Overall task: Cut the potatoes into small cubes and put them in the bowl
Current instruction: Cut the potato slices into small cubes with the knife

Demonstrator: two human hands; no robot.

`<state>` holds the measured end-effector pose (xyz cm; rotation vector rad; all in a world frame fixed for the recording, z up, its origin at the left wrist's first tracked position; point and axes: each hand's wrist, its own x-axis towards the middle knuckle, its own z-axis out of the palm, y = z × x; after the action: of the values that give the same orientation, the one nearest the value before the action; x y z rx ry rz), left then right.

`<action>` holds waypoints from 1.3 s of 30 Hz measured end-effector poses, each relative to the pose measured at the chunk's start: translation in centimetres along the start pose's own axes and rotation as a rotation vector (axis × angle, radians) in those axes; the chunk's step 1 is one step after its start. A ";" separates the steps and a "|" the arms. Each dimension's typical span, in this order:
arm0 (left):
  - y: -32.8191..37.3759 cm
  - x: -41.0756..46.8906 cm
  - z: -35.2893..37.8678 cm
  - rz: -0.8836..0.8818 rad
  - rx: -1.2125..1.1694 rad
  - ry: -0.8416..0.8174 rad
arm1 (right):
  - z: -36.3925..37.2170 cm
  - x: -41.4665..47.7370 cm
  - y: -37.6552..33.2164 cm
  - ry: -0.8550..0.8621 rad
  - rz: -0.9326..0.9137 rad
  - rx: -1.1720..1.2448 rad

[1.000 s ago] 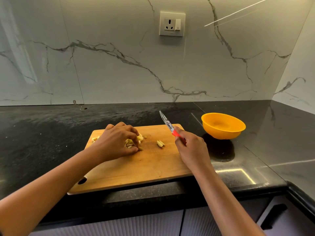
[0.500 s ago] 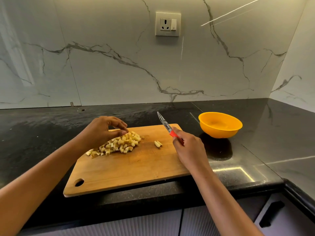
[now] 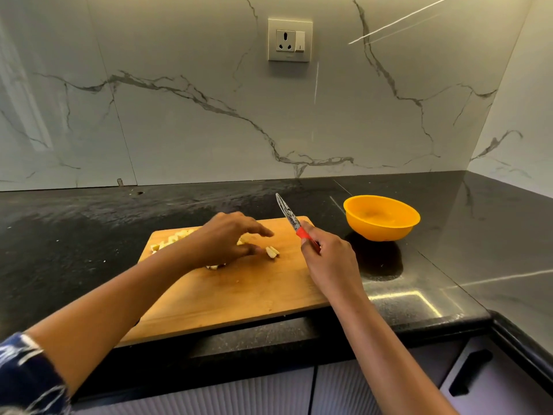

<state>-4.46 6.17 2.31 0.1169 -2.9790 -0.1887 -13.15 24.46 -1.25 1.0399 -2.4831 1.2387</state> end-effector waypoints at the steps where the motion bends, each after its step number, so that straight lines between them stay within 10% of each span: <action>1: 0.2 0.6 0.2 0.005 0.011 -0.033 | 0.0 0.0 0.0 -0.003 -0.004 0.004; 39: 1.5 -2.7 1.5 -0.241 -0.370 0.177 | -3.3 -6.6 -1.3 -0.115 -0.228 -0.143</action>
<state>-2.12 8.07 0.67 0.4231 -2.6920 -0.7117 -7.92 29.79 -1.25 1.3448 -2.4089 0.9465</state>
